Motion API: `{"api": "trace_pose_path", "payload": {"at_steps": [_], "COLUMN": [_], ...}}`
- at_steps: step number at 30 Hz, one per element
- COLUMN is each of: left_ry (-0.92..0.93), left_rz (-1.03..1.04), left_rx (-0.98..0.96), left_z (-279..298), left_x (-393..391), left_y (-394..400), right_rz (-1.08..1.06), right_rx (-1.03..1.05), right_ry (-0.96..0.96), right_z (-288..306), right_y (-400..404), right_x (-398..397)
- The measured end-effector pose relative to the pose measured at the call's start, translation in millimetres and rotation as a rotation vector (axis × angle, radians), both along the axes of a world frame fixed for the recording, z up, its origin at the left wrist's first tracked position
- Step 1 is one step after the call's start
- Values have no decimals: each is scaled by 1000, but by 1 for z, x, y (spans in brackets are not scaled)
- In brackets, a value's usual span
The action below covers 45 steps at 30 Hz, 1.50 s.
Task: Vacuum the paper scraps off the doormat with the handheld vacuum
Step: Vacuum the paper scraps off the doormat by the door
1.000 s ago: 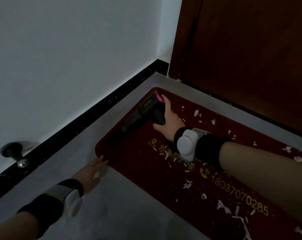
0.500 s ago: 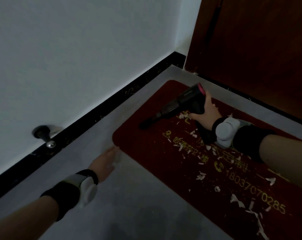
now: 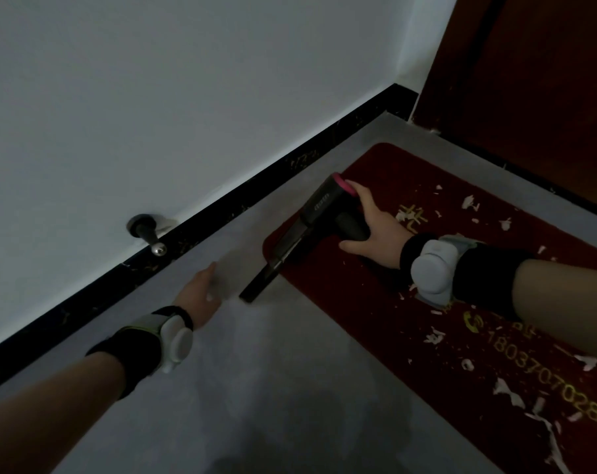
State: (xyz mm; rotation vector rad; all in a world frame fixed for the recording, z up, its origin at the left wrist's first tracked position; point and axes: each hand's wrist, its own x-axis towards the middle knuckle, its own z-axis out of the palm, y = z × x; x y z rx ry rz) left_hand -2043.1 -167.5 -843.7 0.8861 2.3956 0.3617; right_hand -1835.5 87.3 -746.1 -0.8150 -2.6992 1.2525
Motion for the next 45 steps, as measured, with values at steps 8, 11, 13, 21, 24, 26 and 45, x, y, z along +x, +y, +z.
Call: {"api": "trace_pose_path", "payload": {"at_steps": [8, 11, 13, 21, 24, 26, 45], "left_ry": [-36, -52, -61, -41, -27, -20, 49], "left_rz": [-59, -141, -170, -259, -317, -319, -520], "left_rx": [3, -20, -26, -41, -54, -66, 20], "left_z": [-3, -5, -5, -5, -5, -5, -2], "left_x": [9, 20, 24, 24, 24, 24, 42], "left_y": [2, 8, 12, 22, 19, 15, 72], "right_rz": [-107, -267, -319, -195, -81, -57, -612], "right_rx": [95, 180, 222, 77, 50, 51, 388], "right_ry": [6, 39, 35, -47, -130, -177, 52], "right_z": [4, 14, 17, 20, 14, 10, 17], "right_y": [15, 44, 58, 67, 60, 56, 114], "right_x": [3, 14, 26, 69, 76, 77, 87]}}
